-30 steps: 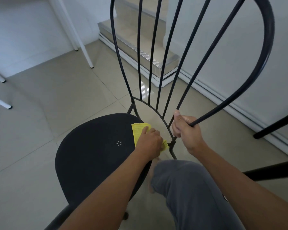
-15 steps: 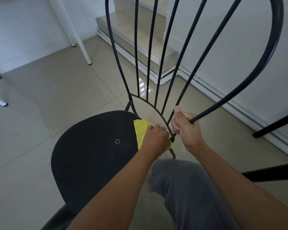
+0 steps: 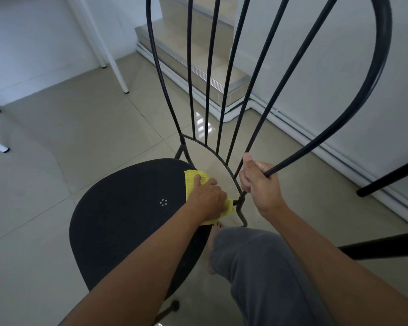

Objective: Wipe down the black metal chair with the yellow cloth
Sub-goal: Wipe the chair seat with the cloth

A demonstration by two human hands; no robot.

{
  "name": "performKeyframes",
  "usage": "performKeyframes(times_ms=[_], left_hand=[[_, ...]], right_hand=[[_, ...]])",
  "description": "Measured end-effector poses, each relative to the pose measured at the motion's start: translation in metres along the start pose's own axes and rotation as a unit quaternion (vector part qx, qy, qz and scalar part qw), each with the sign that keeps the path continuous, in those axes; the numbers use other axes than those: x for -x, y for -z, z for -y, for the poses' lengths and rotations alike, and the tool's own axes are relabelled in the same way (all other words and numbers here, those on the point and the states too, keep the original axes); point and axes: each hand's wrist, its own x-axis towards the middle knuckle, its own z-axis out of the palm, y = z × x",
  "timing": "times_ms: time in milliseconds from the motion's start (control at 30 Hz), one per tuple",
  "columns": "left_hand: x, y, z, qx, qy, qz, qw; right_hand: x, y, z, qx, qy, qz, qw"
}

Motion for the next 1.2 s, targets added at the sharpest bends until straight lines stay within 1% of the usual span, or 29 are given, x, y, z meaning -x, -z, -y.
performKeyframes(times_ms=[67,167,233,367,467,533,667,700,733,833,900,967,1067,1200], left_hand=[[-0.003,0.008,-0.008,0.003,0.010,-0.003,1.000],[-0.006,0.015,-0.028,0.044,0.021,-0.015,0.999],[-0.004,0.017,-0.024,0.034,0.021,-0.022,0.999],[-0.001,0.017,-0.005,-0.001,0.022,0.000,1.000],[-0.004,0.023,-0.025,0.036,0.022,-0.020,0.999],[-0.007,0.026,-0.031,0.039,0.016,-0.026,0.999],[-0.005,0.025,0.000,0.005,0.022,0.028,0.999],[-0.005,0.023,0.002,0.004,0.025,0.030,0.999],[-0.006,0.022,0.000,0.008,0.027,0.022,0.999],[-0.009,0.016,-0.023,0.053,0.039,-0.034,0.997],[-0.009,0.011,-0.026,0.042,0.044,-0.070,0.996],[-0.002,0.006,-0.016,0.018,0.038,-0.075,0.996],[0.004,0.004,-0.008,-0.006,0.024,-0.089,0.996],[0.001,0.011,-0.031,0.052,0.032,-0.126,0.990]], right_hand=[[0.000,-0.001,0.000,-0.007,0.001,-0.007,1.000],[0.001,-0.002,-0.001,-0.014,0.008,-0.012,1.000],[0.000,-0.001,-0.001,-0.009,0.004,-0.006,1.000],[0.001,-0.001,0.000,-0.011,0.005,-0.003,1.000],[0.001,-0.003,-0.001,-0.029,0.001,-0.020,0.999],[0.000,-0.001,-0.002,-0.028,0.001,-0.016,0.999],[0.000,0.001,-0.002,-0.007,-0.002,0.006,1.000],[0.000,0.000,-0.002,-0.009,0.001,0.006,1.000],[0.000,-0.001,-0.002,-0.011,0.003,0.001,1.000],[0.000,-0.001,-0.003,-0.017,0.000,-0.003,1.000],[-0.001,0.000,-0.004,-0.017,-0.003,0.005,1.000],[-0.001,0.001,-0.004,-0.012,-0.002,0.013,1.000],[-0.001,0.000,-0.006,-0.018,0.002,-0.001,1.000],[0.000,-0.001,-0.007,-0.036,0.000,-0.005,0.999]])
